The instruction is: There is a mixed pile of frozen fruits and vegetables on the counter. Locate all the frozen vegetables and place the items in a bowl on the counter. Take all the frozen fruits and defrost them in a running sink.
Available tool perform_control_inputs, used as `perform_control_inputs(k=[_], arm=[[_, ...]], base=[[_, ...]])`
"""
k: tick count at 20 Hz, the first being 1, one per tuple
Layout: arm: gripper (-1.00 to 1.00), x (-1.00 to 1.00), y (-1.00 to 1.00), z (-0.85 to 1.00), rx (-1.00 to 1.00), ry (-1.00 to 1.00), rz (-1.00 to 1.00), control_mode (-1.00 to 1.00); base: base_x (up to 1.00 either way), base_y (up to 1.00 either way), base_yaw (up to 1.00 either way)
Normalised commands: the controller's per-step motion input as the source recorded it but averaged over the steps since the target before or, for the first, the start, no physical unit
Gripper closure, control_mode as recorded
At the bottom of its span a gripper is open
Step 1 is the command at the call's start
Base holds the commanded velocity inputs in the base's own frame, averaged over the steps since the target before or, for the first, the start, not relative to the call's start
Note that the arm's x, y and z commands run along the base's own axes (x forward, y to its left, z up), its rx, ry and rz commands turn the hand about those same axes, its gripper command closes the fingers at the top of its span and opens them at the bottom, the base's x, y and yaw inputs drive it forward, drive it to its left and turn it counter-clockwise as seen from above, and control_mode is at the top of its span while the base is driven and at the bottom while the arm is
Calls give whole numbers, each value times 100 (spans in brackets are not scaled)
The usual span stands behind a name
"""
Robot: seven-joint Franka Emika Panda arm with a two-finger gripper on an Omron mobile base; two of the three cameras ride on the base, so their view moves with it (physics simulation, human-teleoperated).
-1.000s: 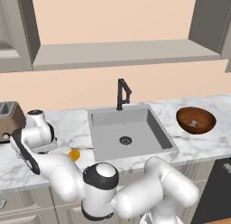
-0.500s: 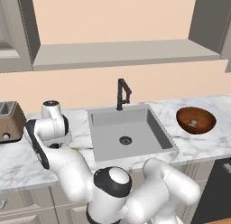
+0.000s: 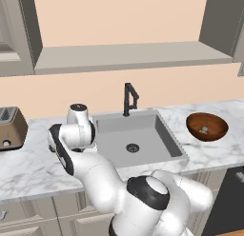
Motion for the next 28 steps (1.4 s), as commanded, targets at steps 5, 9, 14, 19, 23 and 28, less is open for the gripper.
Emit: perform_control_inputs(k=[5,9,14,19,23,28], arm=[[100,0,-79,29,4,-3,-11,-100],[100,0,-37,41,0,0,-2,-100],[100,0,-37,48,0,-1,0,-100],[100,-1,-69,38,-2,-2,-4,-100],[100,0,-72,31,-4,-4,-7,-100],[100,-8,-73,21,-4,-10,-8,-100]], base=[[0,0,0],[0,0,0],[0,0,0],[0,0,0],[0,0,0],[0,0,0]])
